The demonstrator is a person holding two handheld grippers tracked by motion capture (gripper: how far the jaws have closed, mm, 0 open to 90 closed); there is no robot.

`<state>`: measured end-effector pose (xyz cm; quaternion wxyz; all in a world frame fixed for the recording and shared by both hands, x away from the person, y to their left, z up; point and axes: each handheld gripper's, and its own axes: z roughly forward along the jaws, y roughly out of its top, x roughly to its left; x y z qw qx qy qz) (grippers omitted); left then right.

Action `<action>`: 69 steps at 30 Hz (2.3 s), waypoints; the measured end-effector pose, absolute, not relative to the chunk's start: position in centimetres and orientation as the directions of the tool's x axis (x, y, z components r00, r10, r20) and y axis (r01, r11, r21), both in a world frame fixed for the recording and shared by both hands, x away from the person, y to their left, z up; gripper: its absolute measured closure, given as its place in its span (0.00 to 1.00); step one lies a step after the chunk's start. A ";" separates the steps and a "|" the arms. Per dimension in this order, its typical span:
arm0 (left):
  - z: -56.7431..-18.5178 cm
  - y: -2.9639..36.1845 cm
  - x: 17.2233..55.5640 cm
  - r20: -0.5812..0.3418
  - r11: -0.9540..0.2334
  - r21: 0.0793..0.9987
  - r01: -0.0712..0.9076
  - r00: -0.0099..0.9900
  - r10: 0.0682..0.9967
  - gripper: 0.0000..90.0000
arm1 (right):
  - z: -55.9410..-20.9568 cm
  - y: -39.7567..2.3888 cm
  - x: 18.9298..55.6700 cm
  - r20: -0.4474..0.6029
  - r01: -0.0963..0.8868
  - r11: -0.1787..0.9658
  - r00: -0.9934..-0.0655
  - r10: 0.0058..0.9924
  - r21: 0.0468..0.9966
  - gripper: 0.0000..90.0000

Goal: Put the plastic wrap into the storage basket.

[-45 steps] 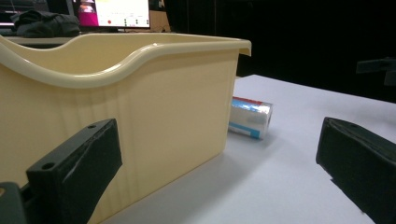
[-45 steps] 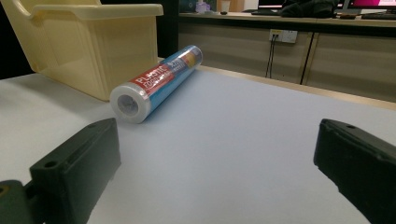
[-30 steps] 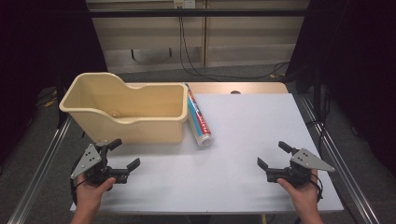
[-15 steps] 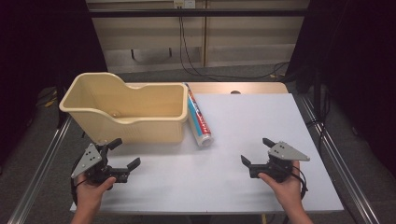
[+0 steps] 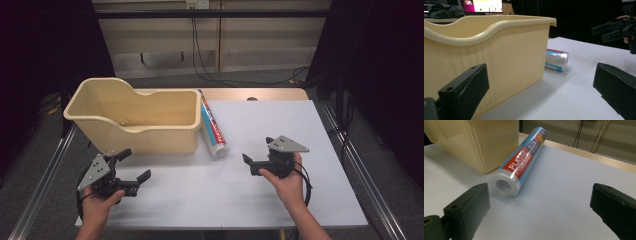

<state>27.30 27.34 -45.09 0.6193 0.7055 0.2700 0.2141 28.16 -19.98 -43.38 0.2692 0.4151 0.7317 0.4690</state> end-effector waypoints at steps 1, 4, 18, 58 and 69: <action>-45.1 27.3 27.3 -0.032 -0.088 0.989 0.117 0.763 0.646 0.00 | -43.3 -19.8 28.5 -0.009 0.357 0.222 -0.513 0.858 0.907 0.02; -45.1 27.3 27.3 -0.034 -0.089 0.989 0.118 0.765 0.643 0.00 | -43.1 -19.3 29.6 -0.006 0.375 0.234 -0.518 0.855 0.897 0.03; -45.1 27.3 27.3 -0.025 -0.102 0.988 0.117 0.768 0.639 0.00 | -42.3 -16.5 33.8 0.027 0.416 0.232 -0.529 0.848 0.879 0.04; -45.3 27.0 27.4 -0.030 -0.116 0.985 0.130 0.781 0.624 0.00 | -43.3 -11.5 42.8 0.099 0.628 0.287 -0.505 0.857 0.723 0.08; -45.3 27.1 27.5 -0.028 -0.121 0.984 0.132 0.780 0.625 0.00 | -44.9 -10.2 44.3 0.131 0.664 0.292 -0.510 0.850 0.688 0.12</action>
